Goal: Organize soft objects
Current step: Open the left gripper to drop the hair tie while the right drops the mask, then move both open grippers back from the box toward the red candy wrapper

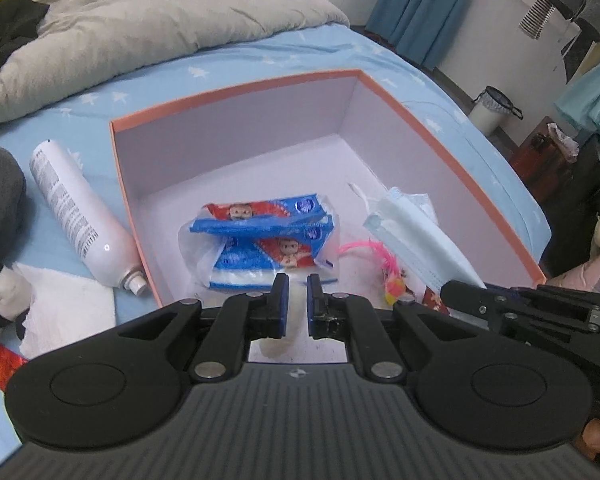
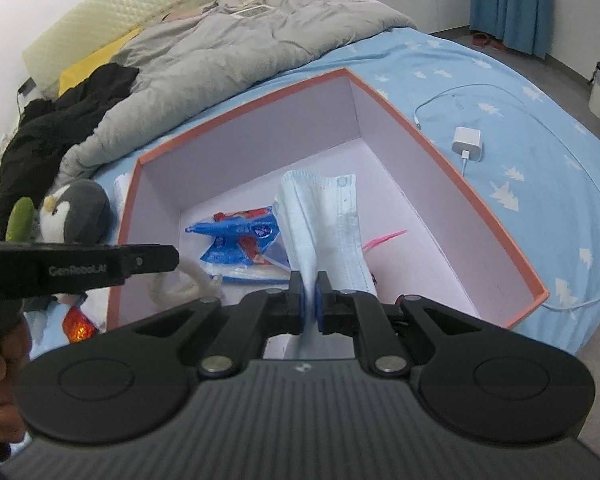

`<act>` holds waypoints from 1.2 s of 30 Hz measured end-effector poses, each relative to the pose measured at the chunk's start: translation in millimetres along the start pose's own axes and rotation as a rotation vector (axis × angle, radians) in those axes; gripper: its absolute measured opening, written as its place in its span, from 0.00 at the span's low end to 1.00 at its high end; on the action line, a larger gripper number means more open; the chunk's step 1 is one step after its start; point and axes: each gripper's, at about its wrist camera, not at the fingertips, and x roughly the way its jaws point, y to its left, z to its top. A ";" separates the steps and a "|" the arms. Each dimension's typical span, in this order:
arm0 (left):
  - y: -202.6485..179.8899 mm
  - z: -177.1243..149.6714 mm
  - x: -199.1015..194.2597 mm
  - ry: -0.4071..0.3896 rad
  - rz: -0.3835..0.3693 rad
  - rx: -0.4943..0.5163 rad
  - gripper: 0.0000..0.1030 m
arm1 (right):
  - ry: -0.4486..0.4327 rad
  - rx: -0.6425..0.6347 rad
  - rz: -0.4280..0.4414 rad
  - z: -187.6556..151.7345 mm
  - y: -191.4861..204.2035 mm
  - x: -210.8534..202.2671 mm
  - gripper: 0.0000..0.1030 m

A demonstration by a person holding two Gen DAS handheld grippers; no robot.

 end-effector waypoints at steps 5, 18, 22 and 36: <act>1.5 -5.6 -18.3 -0.031 0.002 -0.005 0.34 | -0.019 0.002 0.000 -3.0 2.2 -8.9 0.50; -9.2 -45.5 -109.9 -0.182 0.011 0.044 0.37 | -0.122 -0.010 0.023 -29.2 21.2 -70.6 0.48; -11.1 -66.1 -140.4 -0.228 0.009 0.047 0.38 | -0.161 -0.018 0.035 -42.4 30.6 -93.8 0.48; -0.9 -152.9 -231.8 -0.350 0.016 0.023 0.42 | -0.266 -0.076 0.079 -98.8 63.9 -161.1 0.48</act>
